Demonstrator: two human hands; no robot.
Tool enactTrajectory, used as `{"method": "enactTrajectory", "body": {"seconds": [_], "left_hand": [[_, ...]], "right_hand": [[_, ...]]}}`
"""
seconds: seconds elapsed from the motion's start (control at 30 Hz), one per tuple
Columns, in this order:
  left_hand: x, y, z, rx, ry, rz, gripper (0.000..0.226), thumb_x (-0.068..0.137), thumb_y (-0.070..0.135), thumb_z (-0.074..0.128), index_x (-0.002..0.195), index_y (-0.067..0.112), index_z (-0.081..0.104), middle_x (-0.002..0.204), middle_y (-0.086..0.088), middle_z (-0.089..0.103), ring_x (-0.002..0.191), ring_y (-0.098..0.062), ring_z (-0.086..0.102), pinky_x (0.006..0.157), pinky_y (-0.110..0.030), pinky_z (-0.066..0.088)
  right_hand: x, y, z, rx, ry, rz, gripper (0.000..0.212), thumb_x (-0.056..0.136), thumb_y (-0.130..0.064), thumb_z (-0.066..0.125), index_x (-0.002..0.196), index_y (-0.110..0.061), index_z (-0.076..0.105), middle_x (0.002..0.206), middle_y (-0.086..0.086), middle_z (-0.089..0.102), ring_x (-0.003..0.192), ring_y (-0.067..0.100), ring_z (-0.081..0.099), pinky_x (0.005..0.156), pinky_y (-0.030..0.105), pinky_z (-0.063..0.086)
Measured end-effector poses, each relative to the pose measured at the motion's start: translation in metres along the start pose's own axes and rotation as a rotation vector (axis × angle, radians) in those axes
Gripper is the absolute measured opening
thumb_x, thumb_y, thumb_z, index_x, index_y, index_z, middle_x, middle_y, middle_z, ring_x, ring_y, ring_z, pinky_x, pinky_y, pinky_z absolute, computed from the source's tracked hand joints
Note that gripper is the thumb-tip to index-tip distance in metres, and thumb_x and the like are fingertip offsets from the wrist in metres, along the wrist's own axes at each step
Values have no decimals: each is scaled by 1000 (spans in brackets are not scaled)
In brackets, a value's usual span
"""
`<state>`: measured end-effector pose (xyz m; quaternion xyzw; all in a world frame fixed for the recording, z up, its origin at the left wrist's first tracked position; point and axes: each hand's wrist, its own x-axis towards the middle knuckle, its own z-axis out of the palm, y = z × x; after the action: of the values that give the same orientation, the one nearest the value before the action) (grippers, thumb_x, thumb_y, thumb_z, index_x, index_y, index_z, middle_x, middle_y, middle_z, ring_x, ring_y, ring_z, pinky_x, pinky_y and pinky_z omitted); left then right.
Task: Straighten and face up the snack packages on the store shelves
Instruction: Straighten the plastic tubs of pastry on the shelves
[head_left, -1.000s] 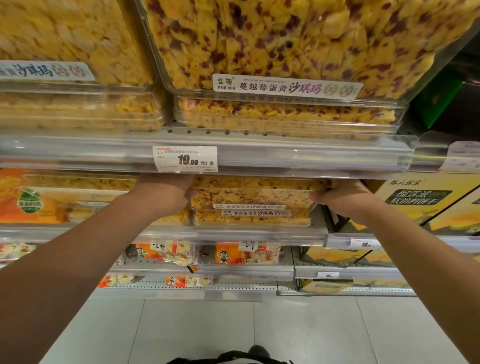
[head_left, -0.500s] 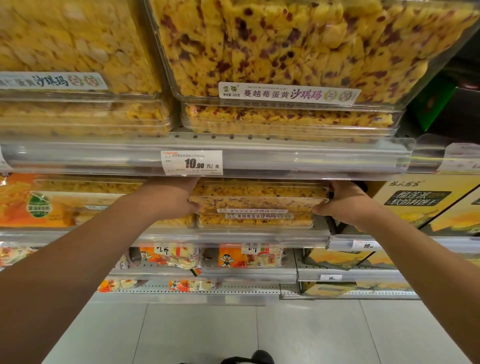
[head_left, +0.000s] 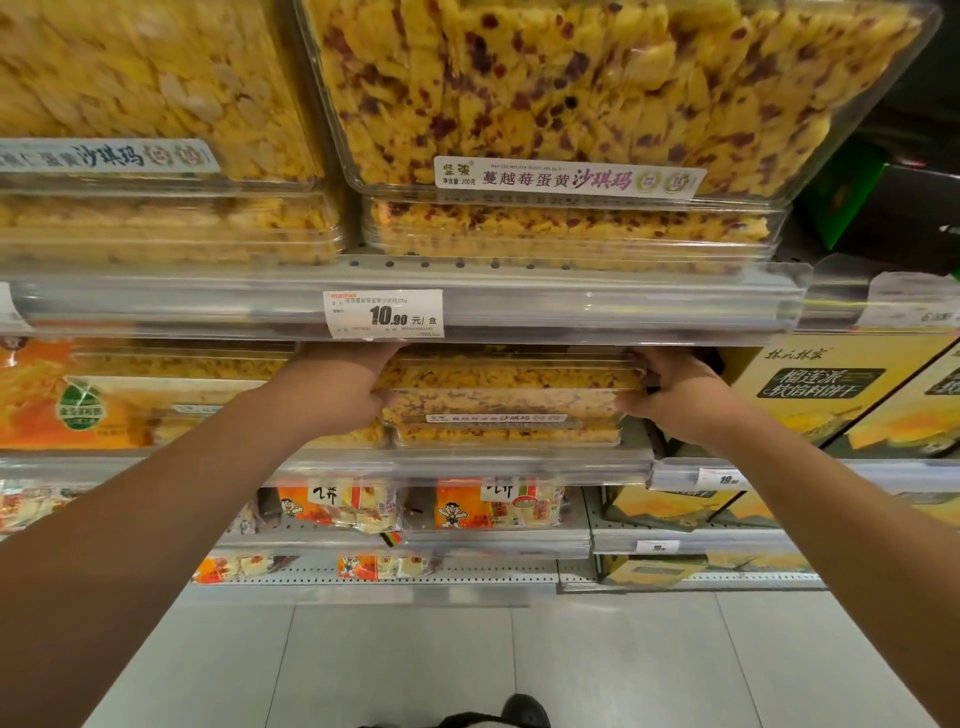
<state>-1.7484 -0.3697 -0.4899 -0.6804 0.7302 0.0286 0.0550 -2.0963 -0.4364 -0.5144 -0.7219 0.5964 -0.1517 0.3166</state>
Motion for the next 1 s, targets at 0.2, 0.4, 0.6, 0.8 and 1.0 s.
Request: {"method": "enactTrajectory", "body": {"seconds": [0.2,0.4,0.6,0.8,1.0], "left_hand": [[-6,3,7,15,42,-32,84,89,51,59,152,30,8,162,-4,19,146,-31,22,117,-46,23],[-9,1,13,-134,119,-88,72,91,42,62,151,35,23,154,-5,37,140,-32,32,116,-43,23],[-9,2,15,-170,149,-98,71,88,38,67,148,29,31,144,-7,49,132,-34,42,109,-42,31],[-33,29,11,-55,306,-77,68,87,37,66,146,18,38,140,-16,51,129,-39,44,108,-52,32],[-59,85,-15,-32,635,533,34,85,17,67,118,12,67,112,-4,71,105,-22,65,92,-41,50]], "right_hand": [[-4,1,1,5,11,-2,68,84,-16,74,141,-29,39,128,-3,57,114,20,56,102,42,47],[-3,2,-2,93,-30,-13,66,86,-13,72,143,-25,41,132,-2,57,118,20,55,105,40,45],[0,7,-2,95,-44,-28,68,86,-11,72,144,-28,40,131,0,57,119,21,56,105,42,46],[-9,7,-4,24,-62,-53,75,87,-19,71,150,-28,29,133,-1,56,118,21,58,102,42,48],[-55,-5,-22,130,29,15,78,88,-12,69,152,-17,26,148,3,44,134,21,45,108,36,41]]}}
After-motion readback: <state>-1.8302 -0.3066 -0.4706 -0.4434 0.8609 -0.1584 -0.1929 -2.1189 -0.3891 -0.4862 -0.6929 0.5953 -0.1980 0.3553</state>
